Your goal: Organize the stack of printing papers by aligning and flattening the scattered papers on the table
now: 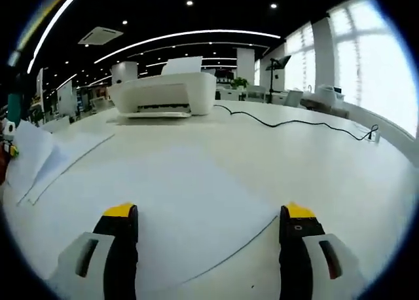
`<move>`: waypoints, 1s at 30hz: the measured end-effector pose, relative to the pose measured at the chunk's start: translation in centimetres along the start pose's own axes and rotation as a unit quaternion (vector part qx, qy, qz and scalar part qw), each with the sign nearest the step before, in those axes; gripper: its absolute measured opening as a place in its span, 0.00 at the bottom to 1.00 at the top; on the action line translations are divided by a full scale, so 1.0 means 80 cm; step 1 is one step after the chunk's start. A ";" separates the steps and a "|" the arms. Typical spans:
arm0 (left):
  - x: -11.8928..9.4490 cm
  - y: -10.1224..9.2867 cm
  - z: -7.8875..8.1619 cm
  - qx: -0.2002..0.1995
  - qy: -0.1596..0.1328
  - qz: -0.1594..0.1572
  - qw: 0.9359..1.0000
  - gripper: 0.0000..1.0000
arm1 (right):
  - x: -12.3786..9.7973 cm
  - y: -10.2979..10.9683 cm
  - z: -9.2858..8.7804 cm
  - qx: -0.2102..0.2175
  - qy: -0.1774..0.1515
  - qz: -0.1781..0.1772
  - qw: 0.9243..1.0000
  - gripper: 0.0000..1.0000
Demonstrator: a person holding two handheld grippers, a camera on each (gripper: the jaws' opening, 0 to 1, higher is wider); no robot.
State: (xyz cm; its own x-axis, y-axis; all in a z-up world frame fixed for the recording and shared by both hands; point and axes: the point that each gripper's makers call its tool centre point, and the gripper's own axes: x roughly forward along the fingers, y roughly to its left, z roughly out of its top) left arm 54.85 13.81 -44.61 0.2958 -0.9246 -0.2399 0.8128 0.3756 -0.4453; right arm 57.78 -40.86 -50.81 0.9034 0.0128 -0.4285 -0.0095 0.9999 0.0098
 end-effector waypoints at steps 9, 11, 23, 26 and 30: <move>-0.003 0.000 0.002 0.001 -0.002 -0.001 1.000 0.07 | 0.001 0.005 0.000 0.000 -0.004 -0.001 1.000 0.81; -0.003 0.000 0.002 0.002 -0.002 -0.001 1.000 0.07 | 0.001 0.007 0.001 -0.001 -0.006 0.002 1.000 0.78; -0.005 0.000 -0.002 -0.001 -0.004 -0.001 1.000 0.07 | 0.004 0.017 0.005 -0.008 -0.013 0.030 0.999 0.50; -0.004 0.000 -0.003 -0.002 -0.004 -0.001 1.000 0.07 | 0.003 0.018 0.006 0.002 -0.015 0.037 0.999 0.39; -0.004 -0.001 -0.004 -0.003 -0.004 -0.001 1.000 0.07 | 0.002 0.025 0.006 0.007 -0.016 0.052 0.998 0.30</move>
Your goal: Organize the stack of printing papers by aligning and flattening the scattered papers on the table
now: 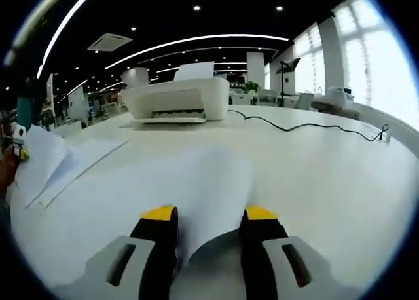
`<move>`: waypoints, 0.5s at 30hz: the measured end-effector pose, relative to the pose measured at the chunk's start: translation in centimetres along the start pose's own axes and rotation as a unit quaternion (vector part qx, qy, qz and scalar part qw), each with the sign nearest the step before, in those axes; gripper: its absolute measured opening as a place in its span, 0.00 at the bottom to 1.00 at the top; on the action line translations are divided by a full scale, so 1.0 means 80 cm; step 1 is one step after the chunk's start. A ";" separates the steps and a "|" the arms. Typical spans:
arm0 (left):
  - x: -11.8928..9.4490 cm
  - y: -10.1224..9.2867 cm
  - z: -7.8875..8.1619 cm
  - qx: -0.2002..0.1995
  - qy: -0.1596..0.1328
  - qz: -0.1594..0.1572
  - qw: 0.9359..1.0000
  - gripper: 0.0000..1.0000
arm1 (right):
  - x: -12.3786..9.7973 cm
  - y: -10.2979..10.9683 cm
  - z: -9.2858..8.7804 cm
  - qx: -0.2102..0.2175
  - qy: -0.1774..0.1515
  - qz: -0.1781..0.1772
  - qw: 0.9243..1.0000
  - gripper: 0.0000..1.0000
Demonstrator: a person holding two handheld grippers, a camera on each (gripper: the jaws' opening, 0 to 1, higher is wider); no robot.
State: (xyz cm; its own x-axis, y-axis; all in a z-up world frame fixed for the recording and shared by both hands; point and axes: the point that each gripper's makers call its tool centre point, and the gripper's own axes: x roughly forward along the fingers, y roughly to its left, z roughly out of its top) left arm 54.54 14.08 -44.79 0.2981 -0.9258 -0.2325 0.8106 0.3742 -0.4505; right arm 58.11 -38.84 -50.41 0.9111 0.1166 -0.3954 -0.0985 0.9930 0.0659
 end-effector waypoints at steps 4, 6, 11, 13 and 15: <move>0.001 -0.002 -0.001 0.000 -0.001 -0.001 1.000 0.07 | -0.002 0.005 0.000 0.008 0.001 0.012 1.000 0.22; 0.000 -0.003 -0.002 -0.001 -0.001 0.000 1.000 0.07 | -0.004 0.008 0.000 0.014 0.003 0.020 1.000 0.16; -0.002 -0.002 -0.002 0.000 -0.001 -0.001 1.000 0.07 | -0.009 0.015 0.002 0.024 0.000 0.030 0.999 0.05; -0.003 0.000 -0.001 -0.002 -0.001 0.000 1.000 0.07 | -0.009 0.017 0.005 0.029 -0.006 0.034 0.999 0.02; -0.002 0.002 -0.001 -0.002 0.001 0.001 1.000 0.07 | -0.010 0.019 0.007 0.033 -0.010 0.038 0.999 0.01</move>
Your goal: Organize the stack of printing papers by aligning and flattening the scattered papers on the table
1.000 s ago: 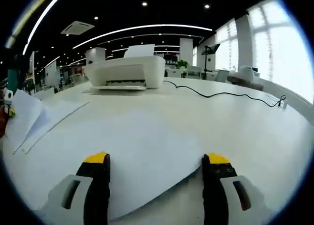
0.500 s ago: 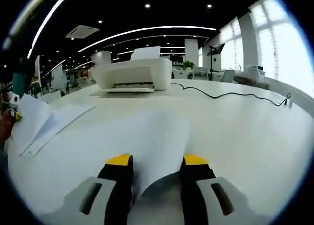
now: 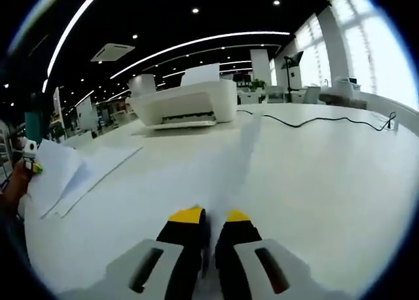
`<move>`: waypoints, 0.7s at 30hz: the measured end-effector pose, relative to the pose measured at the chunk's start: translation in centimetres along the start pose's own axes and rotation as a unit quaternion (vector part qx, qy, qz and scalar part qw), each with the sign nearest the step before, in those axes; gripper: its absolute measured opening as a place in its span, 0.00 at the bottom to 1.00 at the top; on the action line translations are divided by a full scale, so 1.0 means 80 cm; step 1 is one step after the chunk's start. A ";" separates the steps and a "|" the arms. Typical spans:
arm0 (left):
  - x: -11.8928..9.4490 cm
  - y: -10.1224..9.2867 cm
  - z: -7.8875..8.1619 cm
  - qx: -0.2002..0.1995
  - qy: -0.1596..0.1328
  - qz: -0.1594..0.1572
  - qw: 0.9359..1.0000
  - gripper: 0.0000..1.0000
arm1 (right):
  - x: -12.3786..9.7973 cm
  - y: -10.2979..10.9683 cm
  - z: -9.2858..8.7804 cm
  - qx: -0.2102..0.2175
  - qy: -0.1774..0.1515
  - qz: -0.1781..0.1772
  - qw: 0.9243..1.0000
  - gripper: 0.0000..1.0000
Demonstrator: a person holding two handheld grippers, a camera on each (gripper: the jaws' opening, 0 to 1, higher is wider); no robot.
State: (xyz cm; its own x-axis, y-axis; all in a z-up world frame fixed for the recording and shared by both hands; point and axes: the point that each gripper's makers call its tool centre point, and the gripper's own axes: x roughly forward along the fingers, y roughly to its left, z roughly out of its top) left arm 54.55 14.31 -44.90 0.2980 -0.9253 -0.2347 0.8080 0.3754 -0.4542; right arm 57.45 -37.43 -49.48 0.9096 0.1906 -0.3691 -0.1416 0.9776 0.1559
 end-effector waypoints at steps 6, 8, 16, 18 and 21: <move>0.003 -0.001 0.001 0.002 0.000 -0.001 1.000 0.07 | -0.002 0.010 0.004 0.010 -0.009 0.008 1.000 0.00; 0.004 -0.002 0.000 0.001 0.001 -0.002 1.000 0.07 | -0.004 0.018 0.009 0.013 -0.014 0.016 1.000 0.00; 0.005 -0.003 -0.001 0.002 0.001 -0.002 1.000 0.07 | -0.012 0.037 0.026 -0.008 -0.029 0.027 0.999 0.00; 0.004 -0.003 0.000 0.002 0.001 -0.002 1.000 0.07 | -0.015 0.041 0.034 -0.013 -0.034 0.029 0.999 0.00; 0.004 -0.004 0.000 0.004 0.001 -0.002 1.000 0.07 | -0.019 0.051 0.044 -0.021 -0.042 0.034 0.998 0.00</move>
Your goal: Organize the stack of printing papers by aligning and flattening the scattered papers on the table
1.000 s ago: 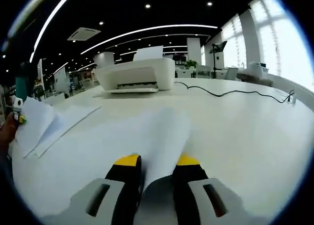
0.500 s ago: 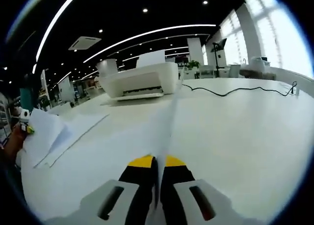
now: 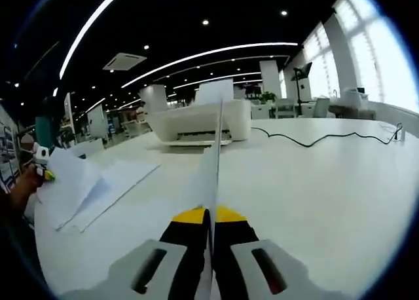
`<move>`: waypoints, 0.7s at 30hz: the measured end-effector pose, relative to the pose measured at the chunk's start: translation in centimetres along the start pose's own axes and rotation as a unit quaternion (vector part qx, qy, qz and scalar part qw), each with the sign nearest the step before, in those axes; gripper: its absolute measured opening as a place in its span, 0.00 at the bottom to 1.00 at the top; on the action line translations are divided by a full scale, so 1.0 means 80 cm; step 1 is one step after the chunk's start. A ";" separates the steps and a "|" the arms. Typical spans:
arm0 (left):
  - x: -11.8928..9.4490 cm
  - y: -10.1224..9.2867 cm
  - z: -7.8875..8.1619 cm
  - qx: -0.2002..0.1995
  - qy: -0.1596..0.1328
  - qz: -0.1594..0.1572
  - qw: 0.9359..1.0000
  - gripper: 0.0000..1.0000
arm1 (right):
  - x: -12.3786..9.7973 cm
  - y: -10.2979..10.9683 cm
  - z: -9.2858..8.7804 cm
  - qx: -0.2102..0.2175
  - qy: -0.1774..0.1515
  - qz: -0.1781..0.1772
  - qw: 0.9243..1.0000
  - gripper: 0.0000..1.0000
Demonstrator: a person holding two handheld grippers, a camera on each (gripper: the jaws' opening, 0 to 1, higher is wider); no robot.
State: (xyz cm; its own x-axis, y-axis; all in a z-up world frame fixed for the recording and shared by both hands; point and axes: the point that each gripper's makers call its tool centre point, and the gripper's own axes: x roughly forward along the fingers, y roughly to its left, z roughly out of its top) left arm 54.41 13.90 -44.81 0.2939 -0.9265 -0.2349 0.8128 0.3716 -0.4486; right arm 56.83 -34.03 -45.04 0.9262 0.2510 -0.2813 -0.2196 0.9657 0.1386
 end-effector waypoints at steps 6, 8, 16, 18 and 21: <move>-0.001 -0.001 0.002 0.002 -0.002 0.000 1.000 0.07 | -0.002 0.013 0.016 -0.014 -0.007 0.009 1.000 0.00; -0.001 -0.002 0.002 0.002 -0.002 0.000 1.000 0.07 | -0.003 0.016 0.022 -0.018 -0.010 0.014 1.000 0.00; -0.001 -0.002 0.004 0.004 -0.001 0.000 1.000 0.07 | -0.005 0.030 0.042 -0.042 -0.022 0.031 0.998 0.00; -0.001 -0.002 0.004 0.005 0.000 0.000 1.000 0.07 | -0.007 0.033 0.048 -0.049 -0.026 0.035 0.998 0.00; -0.001 -0.002 0.005 0.006 0.000 0.000 1.000 0.07 | -0.011 0.040 0.062 -0.066 -0.039 0.043 0.996 0.00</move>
State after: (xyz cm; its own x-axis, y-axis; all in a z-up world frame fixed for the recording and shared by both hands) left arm 54.45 13.86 -44.34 0.2945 -0.9264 -0.2347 0.8188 0.3713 -0.4378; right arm 56.82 -31.52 -39.61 0.9220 0.3325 -0.1985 -0.3330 0.9424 0.0317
